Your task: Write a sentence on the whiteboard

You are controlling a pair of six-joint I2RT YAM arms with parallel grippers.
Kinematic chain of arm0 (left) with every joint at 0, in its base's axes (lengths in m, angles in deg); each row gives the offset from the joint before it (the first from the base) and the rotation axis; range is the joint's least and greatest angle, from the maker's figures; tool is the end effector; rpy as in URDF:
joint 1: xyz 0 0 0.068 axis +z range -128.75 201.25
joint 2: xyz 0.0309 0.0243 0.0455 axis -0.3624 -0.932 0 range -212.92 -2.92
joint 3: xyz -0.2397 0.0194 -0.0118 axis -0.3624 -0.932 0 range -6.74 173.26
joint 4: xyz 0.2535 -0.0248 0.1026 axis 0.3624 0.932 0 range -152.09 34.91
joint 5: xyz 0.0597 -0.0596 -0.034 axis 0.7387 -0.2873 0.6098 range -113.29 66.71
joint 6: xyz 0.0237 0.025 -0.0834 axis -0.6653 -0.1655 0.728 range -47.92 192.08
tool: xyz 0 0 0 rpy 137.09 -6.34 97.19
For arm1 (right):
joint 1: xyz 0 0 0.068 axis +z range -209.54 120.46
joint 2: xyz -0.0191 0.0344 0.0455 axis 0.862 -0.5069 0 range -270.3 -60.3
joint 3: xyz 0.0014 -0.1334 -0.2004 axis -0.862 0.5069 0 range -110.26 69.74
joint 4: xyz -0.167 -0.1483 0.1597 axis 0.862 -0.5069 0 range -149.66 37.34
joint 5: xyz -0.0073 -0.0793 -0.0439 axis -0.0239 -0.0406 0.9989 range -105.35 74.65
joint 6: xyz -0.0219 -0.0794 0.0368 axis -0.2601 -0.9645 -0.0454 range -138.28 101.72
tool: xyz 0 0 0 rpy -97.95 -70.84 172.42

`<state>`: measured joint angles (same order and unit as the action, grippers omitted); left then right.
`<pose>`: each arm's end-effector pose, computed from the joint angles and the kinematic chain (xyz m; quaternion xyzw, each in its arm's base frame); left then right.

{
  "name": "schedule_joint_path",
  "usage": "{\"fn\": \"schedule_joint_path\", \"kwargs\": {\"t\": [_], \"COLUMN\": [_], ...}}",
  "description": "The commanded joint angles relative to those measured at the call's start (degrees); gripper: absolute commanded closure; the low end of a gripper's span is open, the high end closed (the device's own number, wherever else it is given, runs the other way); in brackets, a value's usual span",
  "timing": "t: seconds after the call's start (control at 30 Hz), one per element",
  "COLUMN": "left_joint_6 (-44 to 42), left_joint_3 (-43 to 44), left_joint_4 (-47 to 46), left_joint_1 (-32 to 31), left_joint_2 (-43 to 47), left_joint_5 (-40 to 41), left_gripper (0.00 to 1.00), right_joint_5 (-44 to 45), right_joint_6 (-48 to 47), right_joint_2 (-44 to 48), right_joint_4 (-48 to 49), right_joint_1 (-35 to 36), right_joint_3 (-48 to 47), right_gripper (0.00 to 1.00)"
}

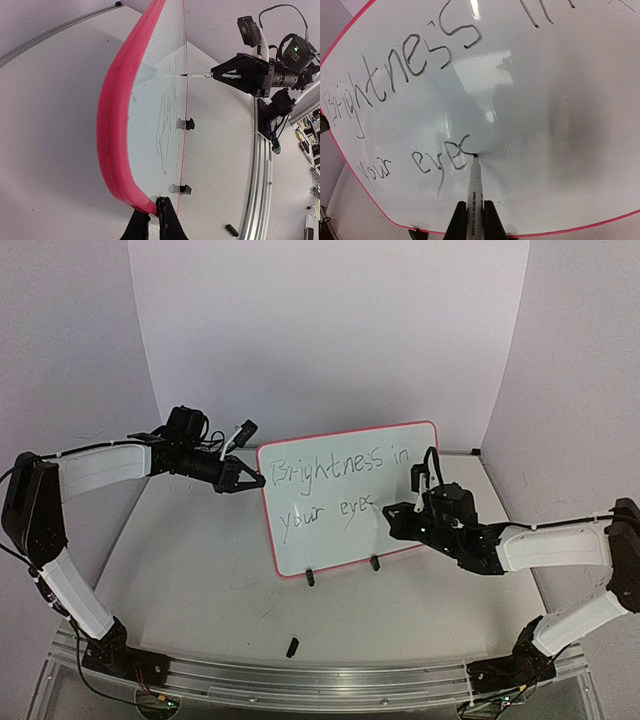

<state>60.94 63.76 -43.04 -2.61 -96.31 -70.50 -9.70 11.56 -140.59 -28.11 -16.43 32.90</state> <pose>0.3339 -0.2125 0.2122 0.4071 0.7492 -0.4048 0.3303 0.2655 0.2376 0.1563 -0.0655 0.8105 0.3130 0.4908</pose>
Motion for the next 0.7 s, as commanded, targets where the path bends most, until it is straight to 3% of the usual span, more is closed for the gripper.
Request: {"fn": "schedule_joint_path", "kwargs": {"t": [0.0,0.67], "left_joint_6": [-7.5,-7.5], "left_joint_3": [0.1,0.0], "left_joint_4": [3.2,3.2], "left_joint_1": [-1.3,-1.4], "left_joint_2": [-0.4,-0.1], "left_joint_5": [5.4,5.4], "left_gripper": [1.0,1.0], "right_joint_5": [2.5,-3.9], "right_joint_6": [0.5,1.1], "right_joint_2": [1.5,2.9], "right_joint_4": [-2.4,1.7], "right_joint_1": [-0.2,-0.1], "right_joint_3": [0.7,0.0], "right_gripper": [1.0,1.0]}}
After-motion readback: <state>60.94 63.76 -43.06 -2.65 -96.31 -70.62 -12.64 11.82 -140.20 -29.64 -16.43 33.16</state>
